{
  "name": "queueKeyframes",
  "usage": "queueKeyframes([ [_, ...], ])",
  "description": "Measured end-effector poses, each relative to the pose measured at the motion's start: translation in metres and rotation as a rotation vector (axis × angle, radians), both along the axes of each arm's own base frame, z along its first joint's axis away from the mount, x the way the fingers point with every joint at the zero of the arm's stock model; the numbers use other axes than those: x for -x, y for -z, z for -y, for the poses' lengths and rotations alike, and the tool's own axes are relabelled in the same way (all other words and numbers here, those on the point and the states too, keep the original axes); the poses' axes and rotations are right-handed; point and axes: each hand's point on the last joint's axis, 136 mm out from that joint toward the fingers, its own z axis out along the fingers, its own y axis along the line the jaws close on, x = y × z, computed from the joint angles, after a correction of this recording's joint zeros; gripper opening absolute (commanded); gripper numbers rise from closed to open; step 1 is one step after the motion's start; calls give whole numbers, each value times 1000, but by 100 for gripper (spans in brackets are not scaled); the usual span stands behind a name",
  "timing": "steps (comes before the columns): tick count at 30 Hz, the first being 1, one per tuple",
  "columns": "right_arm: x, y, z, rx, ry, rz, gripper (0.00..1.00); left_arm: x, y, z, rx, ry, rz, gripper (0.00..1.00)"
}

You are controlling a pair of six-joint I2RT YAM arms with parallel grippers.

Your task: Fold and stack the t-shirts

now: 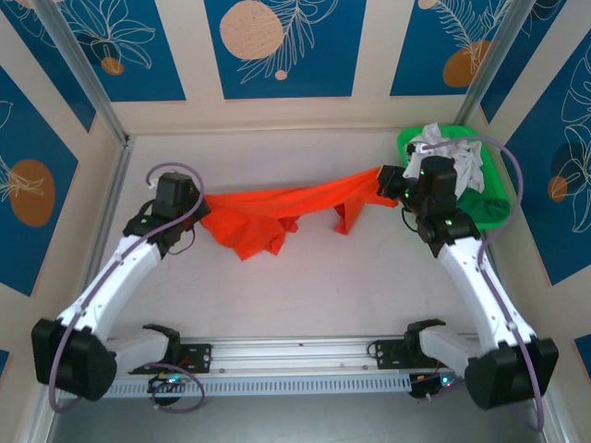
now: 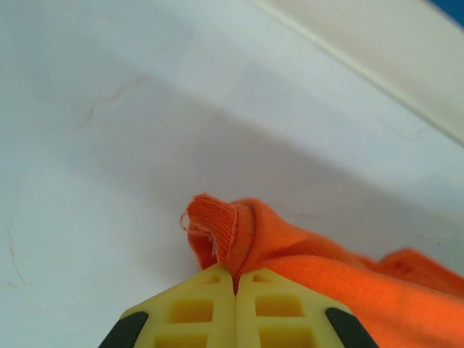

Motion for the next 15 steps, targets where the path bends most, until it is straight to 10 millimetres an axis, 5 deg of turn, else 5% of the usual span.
queueKeyframes([
  [3, -1, 4, -1, 9, -8, -13, 0, 3, -6, -4, -42, 14, 16, 0],
  [7, -14, 32, -6, 17, -21, -99, 0, -1, 12, -4, -82, 31, -46, 0],
  [15, -58, 123, -11, 49, -19, -342, 0, -36, 76, -5, -116, 37, -211, 0],
])
